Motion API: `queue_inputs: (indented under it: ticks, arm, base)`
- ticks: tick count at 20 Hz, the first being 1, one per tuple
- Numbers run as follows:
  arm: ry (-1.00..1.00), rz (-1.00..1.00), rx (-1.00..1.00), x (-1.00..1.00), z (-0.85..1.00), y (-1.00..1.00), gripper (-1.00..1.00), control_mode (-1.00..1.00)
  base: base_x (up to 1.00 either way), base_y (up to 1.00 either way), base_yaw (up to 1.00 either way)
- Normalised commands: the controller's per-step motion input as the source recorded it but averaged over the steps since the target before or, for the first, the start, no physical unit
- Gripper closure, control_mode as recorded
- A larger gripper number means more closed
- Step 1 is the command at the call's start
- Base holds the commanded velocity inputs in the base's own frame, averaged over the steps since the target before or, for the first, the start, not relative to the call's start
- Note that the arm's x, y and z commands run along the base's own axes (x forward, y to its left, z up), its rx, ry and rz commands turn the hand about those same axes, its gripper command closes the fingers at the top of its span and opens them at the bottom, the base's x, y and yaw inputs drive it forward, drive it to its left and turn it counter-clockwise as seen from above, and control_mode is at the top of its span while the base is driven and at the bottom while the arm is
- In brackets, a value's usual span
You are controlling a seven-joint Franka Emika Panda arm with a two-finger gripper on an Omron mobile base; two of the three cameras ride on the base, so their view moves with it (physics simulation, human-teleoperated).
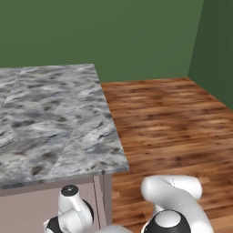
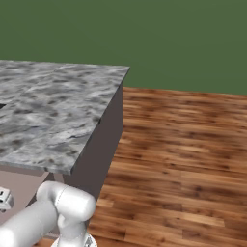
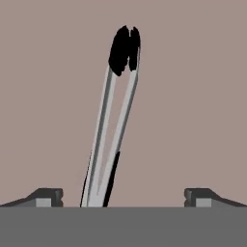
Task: Take the tongs from the drawer on the left and place them on the dining counter next to the tray containing the kebab skewer.
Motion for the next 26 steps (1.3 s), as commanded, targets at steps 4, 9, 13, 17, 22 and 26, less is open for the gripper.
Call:
queue_inputs:
  ticks: [4, 9, 13, 17, 22, 26]
  arm:
    - [0.0, 0.0, 0.0, 0.06, -0.31, 0.0, -1.0, -1.0]
    - [0.0, 0.0, 0.0, 0.12, -0.2, 0.12, -1.0, -1.0]
    - [0.0, 0.0, 0.0, 0.06, -0.12, 0.2, -1.0, -1.0]
    - [0.0, 0.0, 0.0, 0.0, 0.0, 0.45, -1.0, -1.0]
    - [0.0, 0.0, 0.0, 0.0, -0.02, 0.35, -1.0, -1.0]
    - [0.0, 0.0, -0.01, 0.0, -0.24, 0.06, -1.0, -1.0]
  base:
    - [0.0, 0.0, 0.0]
    - [0.0, 0.0, 0.0]
    - [0.0, 0.0, 0.0]
    - [0.0, 0.0, 0.0]
    - [0.0, 0.0, 0.0]
    - [0.0, 0.0, 0.0]
